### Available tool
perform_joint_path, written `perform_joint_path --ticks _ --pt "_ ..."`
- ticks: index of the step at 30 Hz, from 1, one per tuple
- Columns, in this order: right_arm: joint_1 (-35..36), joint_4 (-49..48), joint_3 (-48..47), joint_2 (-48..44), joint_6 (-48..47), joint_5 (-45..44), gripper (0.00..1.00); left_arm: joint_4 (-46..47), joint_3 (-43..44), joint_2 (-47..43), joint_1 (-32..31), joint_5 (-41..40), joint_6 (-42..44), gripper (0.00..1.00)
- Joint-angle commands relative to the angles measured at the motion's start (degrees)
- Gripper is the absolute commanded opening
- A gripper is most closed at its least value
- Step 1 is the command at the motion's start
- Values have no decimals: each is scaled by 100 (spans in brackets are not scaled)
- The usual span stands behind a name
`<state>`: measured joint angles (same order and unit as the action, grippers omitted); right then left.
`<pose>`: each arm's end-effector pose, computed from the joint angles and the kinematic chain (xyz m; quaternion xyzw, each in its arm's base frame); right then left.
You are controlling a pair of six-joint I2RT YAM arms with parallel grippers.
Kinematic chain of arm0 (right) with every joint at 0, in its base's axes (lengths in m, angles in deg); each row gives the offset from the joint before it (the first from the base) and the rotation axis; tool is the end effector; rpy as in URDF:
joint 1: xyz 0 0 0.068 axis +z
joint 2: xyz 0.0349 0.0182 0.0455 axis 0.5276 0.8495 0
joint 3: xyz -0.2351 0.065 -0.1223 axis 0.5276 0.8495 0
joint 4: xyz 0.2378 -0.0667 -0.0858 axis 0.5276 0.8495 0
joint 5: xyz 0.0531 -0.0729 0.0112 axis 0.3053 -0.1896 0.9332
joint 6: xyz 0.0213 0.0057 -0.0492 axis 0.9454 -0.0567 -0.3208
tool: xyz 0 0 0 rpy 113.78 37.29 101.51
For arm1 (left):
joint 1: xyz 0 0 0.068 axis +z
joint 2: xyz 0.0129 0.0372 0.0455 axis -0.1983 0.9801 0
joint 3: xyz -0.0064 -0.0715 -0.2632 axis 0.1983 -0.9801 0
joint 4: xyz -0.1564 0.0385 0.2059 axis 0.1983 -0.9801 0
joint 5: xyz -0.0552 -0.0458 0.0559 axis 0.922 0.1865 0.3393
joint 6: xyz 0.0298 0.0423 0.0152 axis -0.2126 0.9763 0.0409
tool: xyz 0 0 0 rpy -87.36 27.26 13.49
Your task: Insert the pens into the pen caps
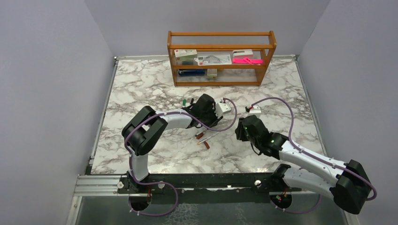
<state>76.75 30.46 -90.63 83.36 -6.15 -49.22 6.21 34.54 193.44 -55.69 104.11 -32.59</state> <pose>0.1472 0.1275 0.2021 -0.0087 0.9069 0.1047 0.4081 0.2724 -0.2797 0.1515 0.4955 0.7618 -0.2294 0.3486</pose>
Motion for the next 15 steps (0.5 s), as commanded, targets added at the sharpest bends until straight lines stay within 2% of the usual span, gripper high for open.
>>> perform_joint_path --ticks 1,6,7,8,9,15 --pt "-17 -204 4 59 26 24 32 -198 -102 -134 4 50 -17 27" --pt "-18 -231 11 96 13 34 32 240 -403 -611 4 -125 -196 27" --pt "-17 -231 17 108 18 34 32 286 -445 -680 -4 -173 -251 32" --pt "-17 -231 8 102 21 41 32 350 -502 -739 -5 -226 -341 45" --pt "-18 -238 4 107 21 53 32 396 -570 -787 -17 -222 -427 52" --pt "-19 -288 -26 174 21 83 32 742 -1124 -1097 -276 -291 -707 55"
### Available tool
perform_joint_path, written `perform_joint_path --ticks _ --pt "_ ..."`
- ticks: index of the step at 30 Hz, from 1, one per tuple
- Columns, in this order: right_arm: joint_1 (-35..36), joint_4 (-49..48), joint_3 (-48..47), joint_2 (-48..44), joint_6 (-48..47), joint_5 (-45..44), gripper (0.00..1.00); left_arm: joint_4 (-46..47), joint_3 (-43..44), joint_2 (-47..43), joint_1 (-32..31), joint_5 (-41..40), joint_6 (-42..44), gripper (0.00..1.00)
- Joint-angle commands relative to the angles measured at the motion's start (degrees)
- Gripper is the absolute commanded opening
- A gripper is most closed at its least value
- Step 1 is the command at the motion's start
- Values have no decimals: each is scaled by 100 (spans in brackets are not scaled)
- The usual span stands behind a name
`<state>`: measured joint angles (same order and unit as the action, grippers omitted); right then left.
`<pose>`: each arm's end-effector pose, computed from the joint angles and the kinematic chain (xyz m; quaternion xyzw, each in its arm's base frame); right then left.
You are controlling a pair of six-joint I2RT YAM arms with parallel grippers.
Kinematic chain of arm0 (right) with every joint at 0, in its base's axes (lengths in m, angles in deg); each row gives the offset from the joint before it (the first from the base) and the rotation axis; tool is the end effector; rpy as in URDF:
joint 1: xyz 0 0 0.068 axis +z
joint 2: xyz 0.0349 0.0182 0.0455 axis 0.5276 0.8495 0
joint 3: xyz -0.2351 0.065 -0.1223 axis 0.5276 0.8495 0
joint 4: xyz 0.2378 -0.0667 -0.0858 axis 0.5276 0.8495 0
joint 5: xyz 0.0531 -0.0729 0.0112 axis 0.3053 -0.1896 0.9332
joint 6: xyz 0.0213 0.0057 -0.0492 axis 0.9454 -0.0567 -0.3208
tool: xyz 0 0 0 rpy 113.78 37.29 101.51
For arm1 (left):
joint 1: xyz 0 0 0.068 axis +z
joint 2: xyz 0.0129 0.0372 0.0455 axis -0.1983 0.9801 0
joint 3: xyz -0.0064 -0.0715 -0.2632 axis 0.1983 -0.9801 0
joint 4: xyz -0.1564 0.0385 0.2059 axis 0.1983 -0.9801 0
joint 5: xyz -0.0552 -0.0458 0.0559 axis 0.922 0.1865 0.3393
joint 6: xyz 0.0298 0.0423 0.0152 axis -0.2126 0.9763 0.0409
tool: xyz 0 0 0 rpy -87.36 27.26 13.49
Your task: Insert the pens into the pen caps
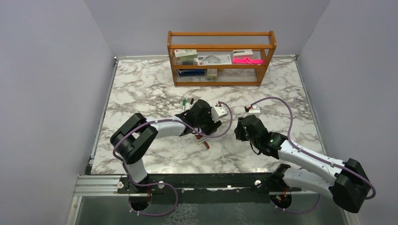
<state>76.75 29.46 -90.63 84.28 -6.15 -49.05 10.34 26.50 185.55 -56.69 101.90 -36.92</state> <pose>0.1490 0.1295 0.2006 -0.0091 0.9068 0.1063 0.4078 0.2470 -0.2619 0.1651 0.4643 0.7670 -0.2367 0.3742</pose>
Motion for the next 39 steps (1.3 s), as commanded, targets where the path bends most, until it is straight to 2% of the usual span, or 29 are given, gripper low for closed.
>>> perform_joint_path --ticks 1,8,14,20,25,29,33,39 --pt "-17 -191 -39 116 17 81 32 316 -357 -421 -189 -41 -311 54" --pt "-17 -166 -150 228 -22 79 32 536 -973 -795 -291 73 -543 52" --pt "-19 -133 -228 205 -27 83 32 371 -1119 -640 -291 -49 -526 51" --pt "-17 -130 -183 3 97 43 32 316 -1068 -475 -291 41 -549 40" --pt "-21 -47 -163 -139 167 -82 32 384 -1069 -289 -291 272 -518 37" --pt "-17 -12 -119 -279 226 -159 31 407 -1029 21 -291 327 -555 25" --pt "-17 -34 -67 -377 250 -182 31 421 -961 91 -291 453 -531 1" --pt "-18 -66 -38 -467 318 -222 31 620 -963 40 -291 783 -570 0"
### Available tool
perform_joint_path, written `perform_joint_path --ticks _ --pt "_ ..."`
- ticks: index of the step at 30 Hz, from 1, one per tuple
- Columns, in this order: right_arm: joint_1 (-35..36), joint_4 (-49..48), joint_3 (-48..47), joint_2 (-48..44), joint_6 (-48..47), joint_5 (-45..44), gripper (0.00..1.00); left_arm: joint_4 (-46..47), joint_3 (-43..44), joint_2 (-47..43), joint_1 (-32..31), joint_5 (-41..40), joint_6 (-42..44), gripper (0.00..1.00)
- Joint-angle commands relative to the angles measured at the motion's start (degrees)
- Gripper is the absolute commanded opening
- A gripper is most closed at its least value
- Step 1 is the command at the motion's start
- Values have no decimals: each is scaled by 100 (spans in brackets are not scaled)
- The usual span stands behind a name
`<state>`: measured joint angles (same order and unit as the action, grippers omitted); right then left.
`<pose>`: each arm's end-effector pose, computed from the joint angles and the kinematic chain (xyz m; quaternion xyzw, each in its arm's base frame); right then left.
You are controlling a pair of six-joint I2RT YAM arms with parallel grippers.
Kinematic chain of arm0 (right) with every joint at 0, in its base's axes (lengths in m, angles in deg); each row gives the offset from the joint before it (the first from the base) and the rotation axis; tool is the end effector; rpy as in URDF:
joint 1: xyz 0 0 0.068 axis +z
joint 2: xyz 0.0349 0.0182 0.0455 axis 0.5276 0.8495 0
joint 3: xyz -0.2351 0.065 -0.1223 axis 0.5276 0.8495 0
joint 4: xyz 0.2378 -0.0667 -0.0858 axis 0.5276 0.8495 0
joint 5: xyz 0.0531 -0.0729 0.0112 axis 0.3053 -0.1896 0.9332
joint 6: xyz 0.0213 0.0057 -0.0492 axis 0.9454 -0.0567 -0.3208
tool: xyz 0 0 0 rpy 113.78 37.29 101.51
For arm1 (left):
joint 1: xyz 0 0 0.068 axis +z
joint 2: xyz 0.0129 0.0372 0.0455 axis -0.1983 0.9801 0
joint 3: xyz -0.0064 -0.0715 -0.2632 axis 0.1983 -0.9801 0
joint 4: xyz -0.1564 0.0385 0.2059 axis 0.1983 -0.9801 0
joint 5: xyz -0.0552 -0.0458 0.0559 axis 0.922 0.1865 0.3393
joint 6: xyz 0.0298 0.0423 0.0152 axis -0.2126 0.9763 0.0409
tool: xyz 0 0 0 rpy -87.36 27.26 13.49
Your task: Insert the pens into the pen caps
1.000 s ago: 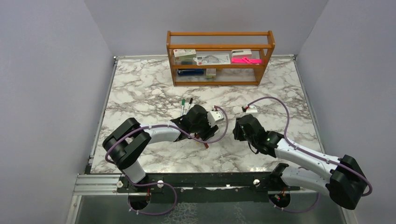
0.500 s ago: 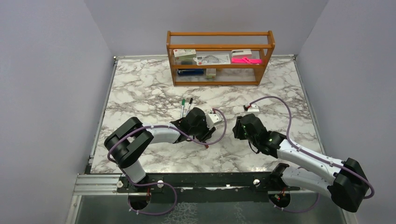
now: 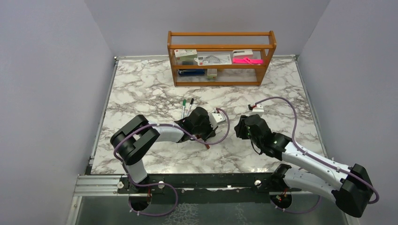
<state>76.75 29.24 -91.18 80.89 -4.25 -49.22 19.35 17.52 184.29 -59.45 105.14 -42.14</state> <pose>0.1462 0.1265 0.2144 0.0140 0.8927 0.1353 0.4296 0.2157 -0.2559 0.1415 0.4562 0.7632 -0.2880 0.3556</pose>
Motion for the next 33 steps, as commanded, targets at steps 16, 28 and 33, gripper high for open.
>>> perform_joint_path --ticks 16,28,33 --pt "-17 -1530 1032 -1432 1445 116 55 2207 -484 -1184 -121 886 -1124 0" --pt "-17 -2412 837 -763 1071 692 51 2590 -516 -1219 -209 1058 -1299 0" --pt "-17 -2465 847 -739 1055 671 48 2604 -513 -1273 -214 1070 -1295 0"
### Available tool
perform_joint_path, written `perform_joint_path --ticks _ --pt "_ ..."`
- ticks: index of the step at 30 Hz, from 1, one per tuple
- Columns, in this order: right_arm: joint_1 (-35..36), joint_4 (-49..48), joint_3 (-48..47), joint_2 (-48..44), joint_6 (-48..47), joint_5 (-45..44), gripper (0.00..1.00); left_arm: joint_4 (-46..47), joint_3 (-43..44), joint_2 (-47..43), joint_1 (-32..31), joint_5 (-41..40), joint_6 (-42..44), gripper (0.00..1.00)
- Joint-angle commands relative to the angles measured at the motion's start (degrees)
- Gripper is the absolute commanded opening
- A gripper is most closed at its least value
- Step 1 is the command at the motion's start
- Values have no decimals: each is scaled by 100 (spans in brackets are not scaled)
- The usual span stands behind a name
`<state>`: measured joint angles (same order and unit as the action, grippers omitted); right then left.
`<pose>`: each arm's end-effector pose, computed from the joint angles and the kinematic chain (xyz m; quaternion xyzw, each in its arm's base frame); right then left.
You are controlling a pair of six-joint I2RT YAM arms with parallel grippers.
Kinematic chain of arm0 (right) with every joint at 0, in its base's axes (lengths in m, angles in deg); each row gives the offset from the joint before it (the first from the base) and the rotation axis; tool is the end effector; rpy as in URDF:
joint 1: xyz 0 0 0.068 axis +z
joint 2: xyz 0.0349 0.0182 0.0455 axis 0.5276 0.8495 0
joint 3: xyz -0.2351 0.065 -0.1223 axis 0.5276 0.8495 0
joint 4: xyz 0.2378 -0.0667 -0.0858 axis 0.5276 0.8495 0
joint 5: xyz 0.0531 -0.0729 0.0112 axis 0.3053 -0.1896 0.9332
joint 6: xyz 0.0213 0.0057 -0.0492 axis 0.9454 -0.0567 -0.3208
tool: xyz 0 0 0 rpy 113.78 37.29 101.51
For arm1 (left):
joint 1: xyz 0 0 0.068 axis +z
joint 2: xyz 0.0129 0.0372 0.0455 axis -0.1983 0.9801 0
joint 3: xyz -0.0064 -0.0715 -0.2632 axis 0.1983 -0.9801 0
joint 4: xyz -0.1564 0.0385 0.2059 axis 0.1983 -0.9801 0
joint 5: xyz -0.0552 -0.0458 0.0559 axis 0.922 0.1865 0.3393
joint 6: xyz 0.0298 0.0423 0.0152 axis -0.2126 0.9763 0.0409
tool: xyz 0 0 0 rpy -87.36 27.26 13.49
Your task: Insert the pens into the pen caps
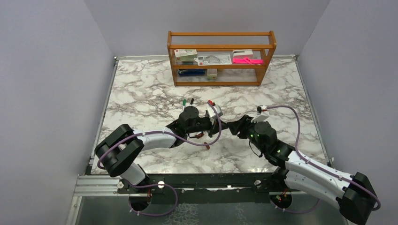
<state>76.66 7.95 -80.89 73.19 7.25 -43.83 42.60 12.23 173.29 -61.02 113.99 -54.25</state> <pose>0.1368 0.1212 0.2096 0.1037 0.8142 0.3182 0.4744 0.1946 -0.2531 0.2139 0.4065 0.6339 -0.4542 0.4760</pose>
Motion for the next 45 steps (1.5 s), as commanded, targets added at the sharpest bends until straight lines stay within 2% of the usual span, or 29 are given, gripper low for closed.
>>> perform_joint_path --ticks 1,6,10,13,17,23,27,38,42,44,45 --pt "-11 -335 -181 34 -70 138 42 289 25 -178 -57 197 -100 0" --pt "-13 -435 -131 26 -33 224 21 316 59 -145 -71 342 -105 0" --pt "-8 -459 -117 31 -85 237 17 317 58 -130 -102 525 -93 0" --pt "-10 -459 -101 22 -102 260 1 311 31 -158 -109 509 -93 0" --pt "-10 -423 -109 -39 -159 262 1 305 -8 -168 -106 398 -80 2" --pt "-8 -266 -163 -282 -374 155 1 207 -91 -226 -106 7 6 32" --pt "-8 -4 -339 -394 -574 57 1 133 -34 -84 -105 170 67 33" --pt "-9 190 -541 -517 -708 242 1 31 172 152 -112 228 41 29" --pt "-10 105 -469 -362 -665 401 1 35 214 154 -104 224 -4 14" --pt "-9 51 -411 -291 -627 451 1 30 211 126 -104 167 -14 1" --pt "-10 38 -395 -249 -618 463 1 31 195 91 -100 109 -31 0"
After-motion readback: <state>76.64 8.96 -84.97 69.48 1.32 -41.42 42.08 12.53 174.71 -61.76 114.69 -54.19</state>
